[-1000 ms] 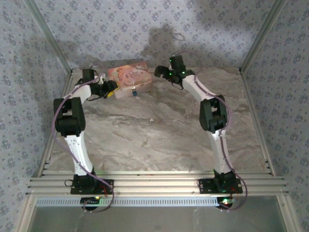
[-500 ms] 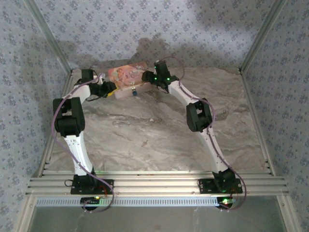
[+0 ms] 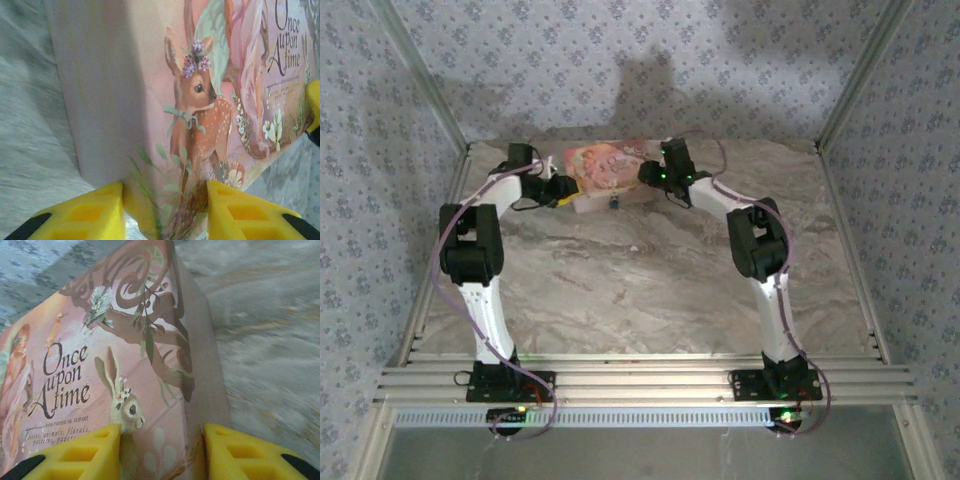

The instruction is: Unlock a padlock with a key

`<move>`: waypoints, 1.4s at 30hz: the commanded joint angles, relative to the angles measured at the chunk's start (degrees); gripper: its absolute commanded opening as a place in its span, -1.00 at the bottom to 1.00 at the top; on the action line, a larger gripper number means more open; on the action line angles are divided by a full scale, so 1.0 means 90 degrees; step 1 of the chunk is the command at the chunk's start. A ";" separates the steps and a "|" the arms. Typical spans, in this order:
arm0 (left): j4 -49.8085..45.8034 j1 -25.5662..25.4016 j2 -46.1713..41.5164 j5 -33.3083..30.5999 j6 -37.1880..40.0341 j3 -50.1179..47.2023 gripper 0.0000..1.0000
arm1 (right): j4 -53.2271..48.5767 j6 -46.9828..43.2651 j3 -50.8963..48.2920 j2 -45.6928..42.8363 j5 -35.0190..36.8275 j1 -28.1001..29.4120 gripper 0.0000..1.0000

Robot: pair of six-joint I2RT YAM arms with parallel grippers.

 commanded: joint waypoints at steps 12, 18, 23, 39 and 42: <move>-0.3304 -0.1141 -0.0165 -0.0816 0.1149 0.0841 -0.18 | -0.0932 0.0097 -0.2613 -0.2312 0.0139 -0.0043 -0.06; -0.3740 -0.1127 -0.0309 -0.0570 0.1512 0.0977 0.06 | -0.1343 0.0272 -0.2858 -0.2741 0.0339 -0.0043 0.15; -0.3632 -0.1122 -0.1040 -0.1118 0.1388 0.0651 0.32 | -0.1981 0.0285 -0.2751 -0.3343 0.0536 -0.0101 0.53; -0.2900 -0.1919 -0.4260 -0.2365 0.0656 -0.2729 0.32 | -0.2371 0.0203 -0.4558 -0.5336 0.0331 0.0547 0.60; -0.2909 -0.2204 -0.4405 -0.2435 0.0624 -0.2958 0.32 | -0.2255 0.0205 -0.4767 -0.5312 0.0333 0.0789 0.59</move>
